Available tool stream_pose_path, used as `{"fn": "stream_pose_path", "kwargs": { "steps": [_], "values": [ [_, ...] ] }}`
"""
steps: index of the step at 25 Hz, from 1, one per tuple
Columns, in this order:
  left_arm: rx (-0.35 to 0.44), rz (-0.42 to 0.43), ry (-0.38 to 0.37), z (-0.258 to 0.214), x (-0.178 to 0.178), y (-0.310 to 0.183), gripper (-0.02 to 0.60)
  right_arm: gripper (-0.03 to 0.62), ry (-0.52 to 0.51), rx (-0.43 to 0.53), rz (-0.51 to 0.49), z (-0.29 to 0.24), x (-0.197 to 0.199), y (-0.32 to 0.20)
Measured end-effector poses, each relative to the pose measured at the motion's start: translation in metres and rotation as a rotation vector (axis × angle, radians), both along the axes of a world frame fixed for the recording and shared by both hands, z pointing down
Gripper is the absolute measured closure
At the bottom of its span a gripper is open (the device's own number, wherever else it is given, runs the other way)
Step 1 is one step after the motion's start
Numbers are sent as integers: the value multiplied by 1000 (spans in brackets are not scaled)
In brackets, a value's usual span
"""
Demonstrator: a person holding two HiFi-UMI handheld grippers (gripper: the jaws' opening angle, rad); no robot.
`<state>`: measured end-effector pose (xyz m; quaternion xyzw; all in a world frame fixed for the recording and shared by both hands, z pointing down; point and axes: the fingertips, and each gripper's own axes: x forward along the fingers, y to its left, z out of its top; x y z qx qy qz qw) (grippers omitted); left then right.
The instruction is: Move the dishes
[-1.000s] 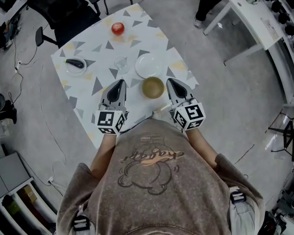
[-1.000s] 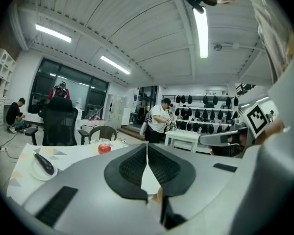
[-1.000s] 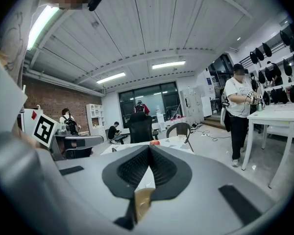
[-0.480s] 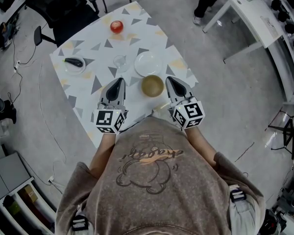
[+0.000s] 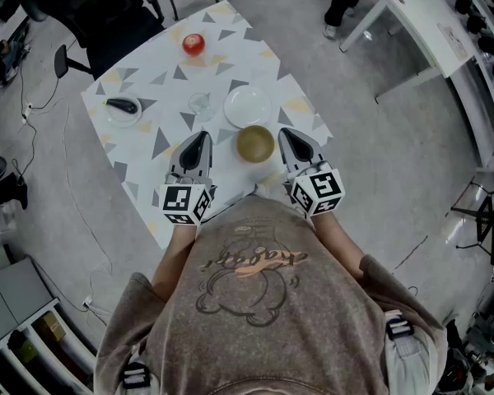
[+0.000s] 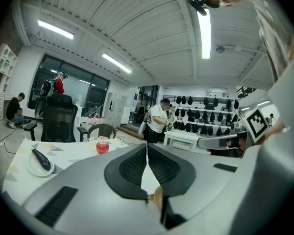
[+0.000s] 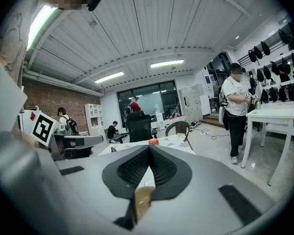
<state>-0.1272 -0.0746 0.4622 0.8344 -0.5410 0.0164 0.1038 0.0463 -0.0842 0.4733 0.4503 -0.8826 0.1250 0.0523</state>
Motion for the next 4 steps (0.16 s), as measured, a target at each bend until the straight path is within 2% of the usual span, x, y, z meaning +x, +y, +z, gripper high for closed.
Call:
{"fn": "stream_pose_path", "kwargs": {
  "steps": [4],
  "values": [
    [-8,-4,9,4,2,-1,557,589,2,0,-8,1,1,-2]
  ]
}}
